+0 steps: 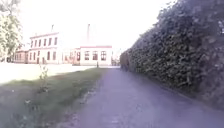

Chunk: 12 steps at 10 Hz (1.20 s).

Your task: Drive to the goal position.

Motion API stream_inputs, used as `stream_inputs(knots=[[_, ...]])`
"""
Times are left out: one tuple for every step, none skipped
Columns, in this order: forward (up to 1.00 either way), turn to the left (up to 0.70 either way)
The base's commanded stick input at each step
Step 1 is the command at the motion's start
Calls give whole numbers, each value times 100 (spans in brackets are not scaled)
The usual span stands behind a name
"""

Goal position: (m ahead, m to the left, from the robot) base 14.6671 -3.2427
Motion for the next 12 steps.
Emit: stream_inputs(knots=[[70, 0], [70, 0], [70, 0], [70, 0], [70, -18], [70, -35], [70, -35], [70, -1], [70, 0], [70, 0], [70, 0], [70, 0]])
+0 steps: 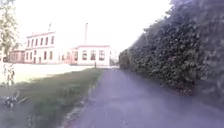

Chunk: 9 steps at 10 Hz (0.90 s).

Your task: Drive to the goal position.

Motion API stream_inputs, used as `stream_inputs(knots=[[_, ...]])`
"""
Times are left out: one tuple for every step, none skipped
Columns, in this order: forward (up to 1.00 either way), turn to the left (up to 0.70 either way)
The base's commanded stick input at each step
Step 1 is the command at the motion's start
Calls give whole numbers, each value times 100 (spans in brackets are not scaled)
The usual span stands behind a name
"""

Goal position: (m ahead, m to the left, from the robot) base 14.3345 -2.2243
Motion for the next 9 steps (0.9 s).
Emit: stream_inputs(knots=[[70, 0], [70, -10], [70, -32], [70, -22], [70, 0], [70, 0], [70, 0], [70, 0], [70, 0]])
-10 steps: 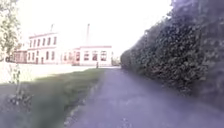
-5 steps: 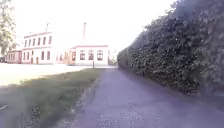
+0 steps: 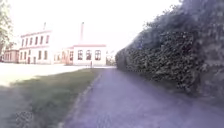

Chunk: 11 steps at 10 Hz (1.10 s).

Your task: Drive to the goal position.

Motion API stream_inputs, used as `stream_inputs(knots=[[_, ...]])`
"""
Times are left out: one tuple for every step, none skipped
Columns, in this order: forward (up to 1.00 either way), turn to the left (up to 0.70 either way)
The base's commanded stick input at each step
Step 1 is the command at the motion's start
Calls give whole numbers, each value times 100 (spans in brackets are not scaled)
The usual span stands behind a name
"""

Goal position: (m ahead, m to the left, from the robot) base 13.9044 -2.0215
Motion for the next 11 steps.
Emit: stream_inputs(knots=[[70, 0], [70, 0], [70, 0], [70, 0], [70, 0], [70, 0], [70, 0], [70, 0], [70, 0], [70, 0], [70, 0]])
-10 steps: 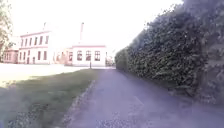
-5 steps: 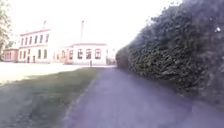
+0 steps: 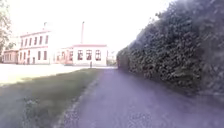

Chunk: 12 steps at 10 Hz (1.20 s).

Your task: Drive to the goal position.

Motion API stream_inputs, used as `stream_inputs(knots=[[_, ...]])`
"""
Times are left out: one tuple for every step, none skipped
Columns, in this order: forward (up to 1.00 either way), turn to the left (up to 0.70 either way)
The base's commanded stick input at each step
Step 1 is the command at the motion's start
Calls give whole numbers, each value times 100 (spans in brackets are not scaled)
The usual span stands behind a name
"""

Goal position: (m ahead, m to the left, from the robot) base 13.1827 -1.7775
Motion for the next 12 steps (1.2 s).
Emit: stream_inputs(knots=[[70, 0], [70, 0], [70, 0], [70, 0], [70, 0], [70, 0], [70, 0], [70, 0], [70, 0], [70, 0], [70, 0], [70, 0]])
